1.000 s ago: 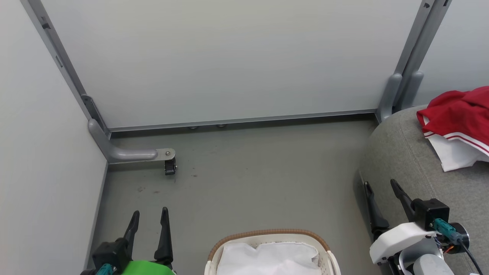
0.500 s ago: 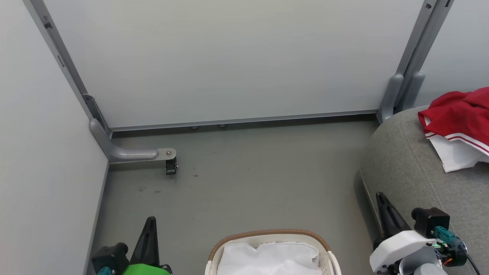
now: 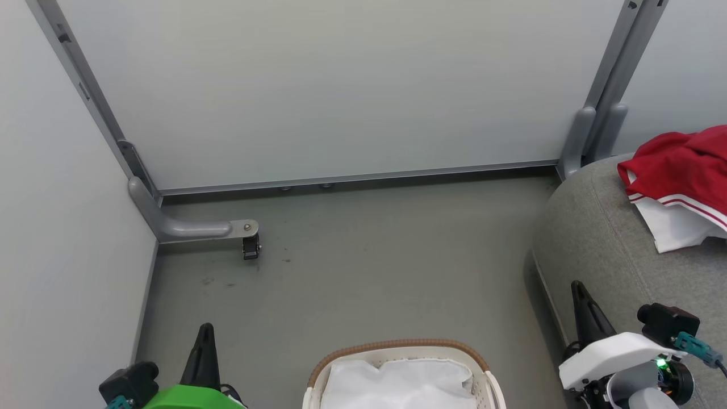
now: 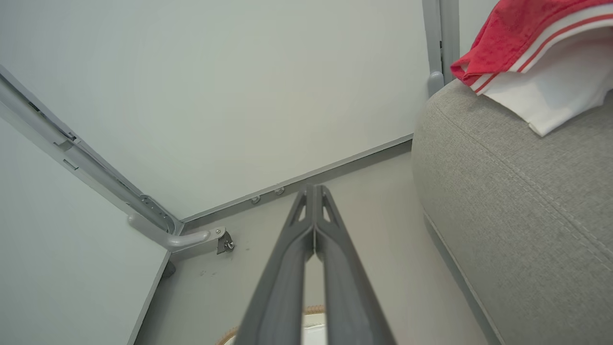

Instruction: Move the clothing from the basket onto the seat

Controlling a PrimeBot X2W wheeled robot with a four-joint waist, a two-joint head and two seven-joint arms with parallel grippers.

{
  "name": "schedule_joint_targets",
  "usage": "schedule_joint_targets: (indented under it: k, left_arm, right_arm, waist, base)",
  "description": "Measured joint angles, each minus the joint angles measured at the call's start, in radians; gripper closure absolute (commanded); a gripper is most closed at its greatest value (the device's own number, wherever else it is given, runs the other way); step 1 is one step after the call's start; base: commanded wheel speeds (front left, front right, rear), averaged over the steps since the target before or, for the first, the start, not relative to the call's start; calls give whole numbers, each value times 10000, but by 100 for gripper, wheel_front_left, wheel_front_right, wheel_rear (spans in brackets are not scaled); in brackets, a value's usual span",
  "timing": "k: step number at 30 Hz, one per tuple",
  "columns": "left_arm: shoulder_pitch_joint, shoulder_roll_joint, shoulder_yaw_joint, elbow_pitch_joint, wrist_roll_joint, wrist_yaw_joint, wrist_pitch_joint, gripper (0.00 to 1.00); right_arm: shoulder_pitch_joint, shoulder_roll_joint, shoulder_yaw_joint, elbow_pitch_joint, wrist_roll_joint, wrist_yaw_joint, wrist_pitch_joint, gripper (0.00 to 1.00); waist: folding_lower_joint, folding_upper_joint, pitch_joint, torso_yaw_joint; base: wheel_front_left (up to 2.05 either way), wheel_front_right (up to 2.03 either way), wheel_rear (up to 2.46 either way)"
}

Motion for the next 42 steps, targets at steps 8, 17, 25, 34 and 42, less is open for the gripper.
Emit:
schedule_joint_targets:
  k: [8, 17, 25, 34, 42]
  left_arm:
    - [-105, 0, 240, -92, -1156, -71, 341, 100]
    - [-264, 0, 512, -199, -2362, -115, 683, 100]
    - [-407, 0, 738, -251, -3348, -186, 961, 100]
    - [-528, 0, 938, -311, -4295, -245, 1237, 100]
    - [-636, 2, 1126, -376, -5141, -286, 1492, 100]
  right_arm:
    - [0, -4, -86, -163, 1312, 0, 320, 100]
    - [0, -13, -180, -324, 2667, 0, 667, 100]
    - [-2, -19, -247, -447, 3745, 0, 943, 100]
    - [-5, -27, -324, -568, 4846, 0, 1239, 100]
    - [-10, -35, -399, -669, 5772, 0, 1473, 100]
  waist:
    - [0, 0, 32, -52]
    - [0, 0, 68, -110]
    - [0, 0, 100, -163]
    - [0, 0, 135, -221]
    - [0, 0, 167, -272]
  base:
    - [0, 0, 0]
    - [0, 0, 0]
    - [0, 0, 0]
    - [0, 0, 0]
    - [0, 0, 0]
